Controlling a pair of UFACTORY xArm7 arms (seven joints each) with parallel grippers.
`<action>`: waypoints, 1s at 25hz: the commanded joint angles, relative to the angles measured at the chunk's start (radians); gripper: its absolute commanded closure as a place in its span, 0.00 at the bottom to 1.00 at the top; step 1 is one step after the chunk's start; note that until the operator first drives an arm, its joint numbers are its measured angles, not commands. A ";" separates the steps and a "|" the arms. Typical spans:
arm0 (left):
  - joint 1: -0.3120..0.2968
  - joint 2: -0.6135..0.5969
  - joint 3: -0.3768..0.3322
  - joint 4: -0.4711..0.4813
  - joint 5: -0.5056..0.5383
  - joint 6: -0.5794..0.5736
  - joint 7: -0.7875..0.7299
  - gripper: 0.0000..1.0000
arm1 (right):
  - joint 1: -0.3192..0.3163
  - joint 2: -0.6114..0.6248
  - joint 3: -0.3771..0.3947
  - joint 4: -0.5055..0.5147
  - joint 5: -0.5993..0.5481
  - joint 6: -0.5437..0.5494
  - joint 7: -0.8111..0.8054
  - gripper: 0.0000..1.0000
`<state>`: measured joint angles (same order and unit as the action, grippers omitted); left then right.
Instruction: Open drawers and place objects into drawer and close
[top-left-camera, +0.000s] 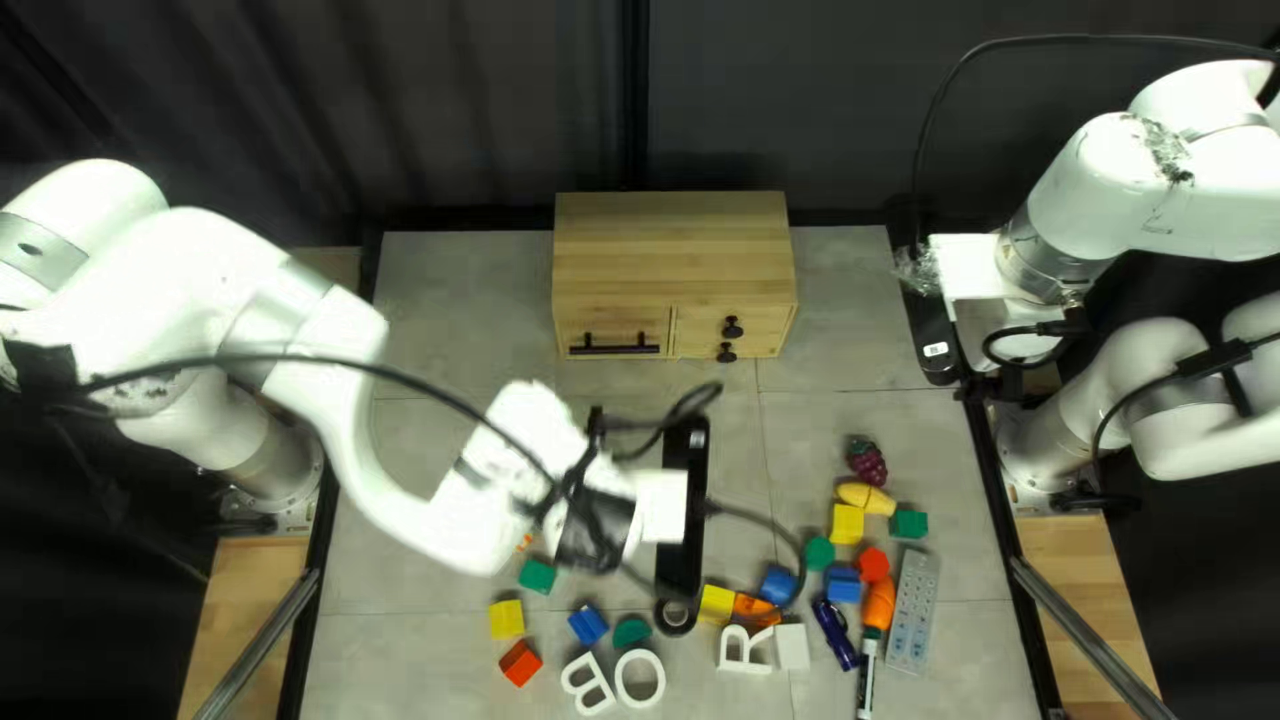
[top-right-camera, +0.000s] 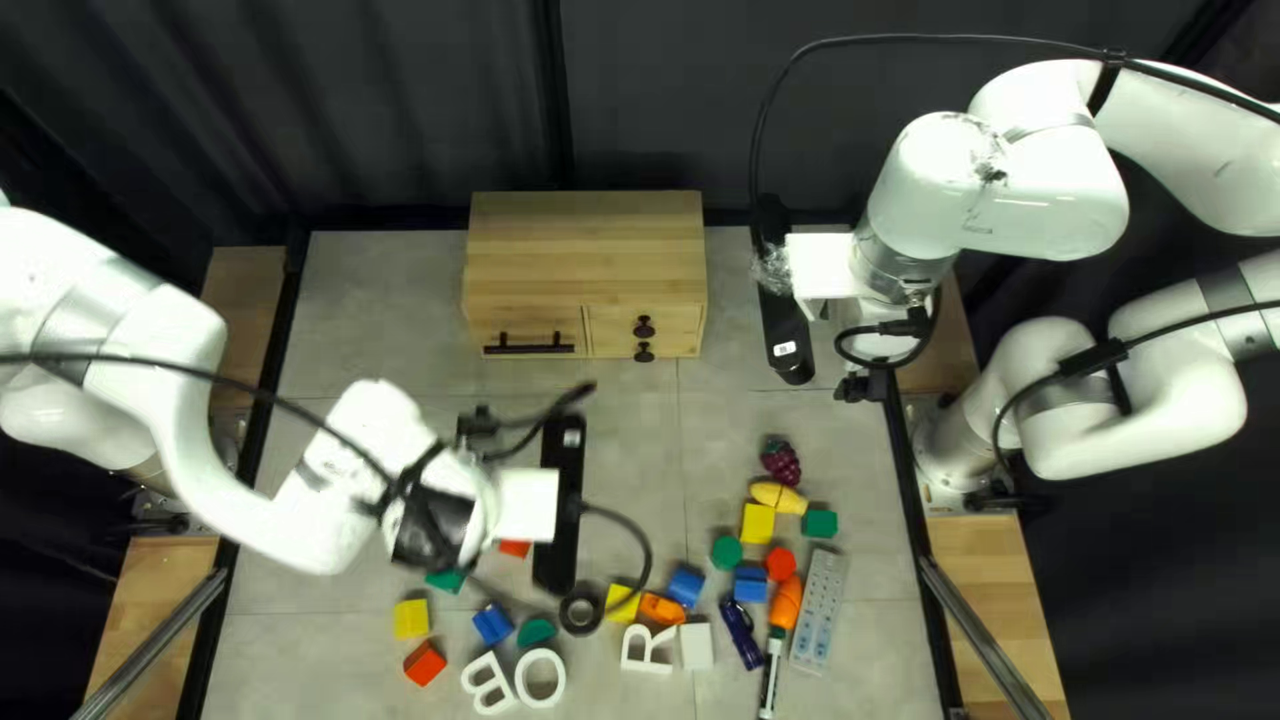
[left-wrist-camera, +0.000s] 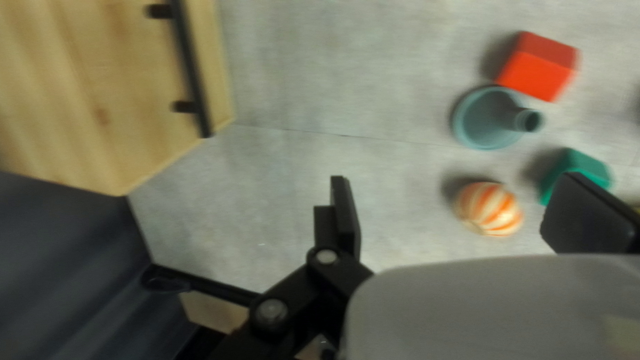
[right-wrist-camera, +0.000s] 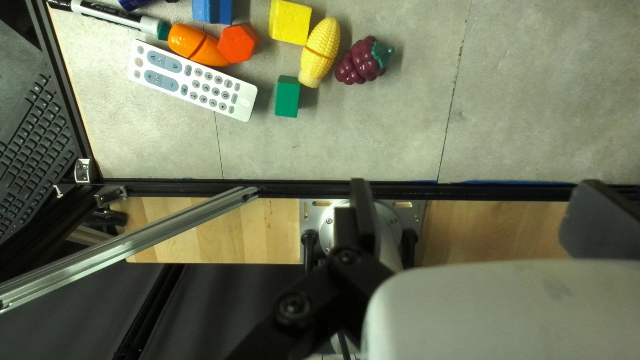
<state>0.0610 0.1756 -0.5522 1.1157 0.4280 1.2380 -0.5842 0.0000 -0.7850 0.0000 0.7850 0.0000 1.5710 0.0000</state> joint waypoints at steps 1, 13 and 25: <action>0.016 -0.020 0.019 -0.043 0.041 -0.041 -0.012 0.00 | 0.000 0.000 0.000 0.000 0.000 0.000 0.000 0.00; 0.067 0.081 0.155 -0.129 0.406 -0.215 -0.159 0.00 | 0.000 0.000 0.000 0.000 0.000 0.000 0.000 0.00; 0.161 0.079 0.236 -0.184 0.474 -0.326 -0.153 0.00 | 0.000 0.000 0.000 0.000 0.000 0.000 0.000 0.00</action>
<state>0.2093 0.2529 -0.3252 0.9350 0.9003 0.9250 -0.7393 0.0000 -0.7850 0.0000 0.7850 0.0000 1.5710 0.0000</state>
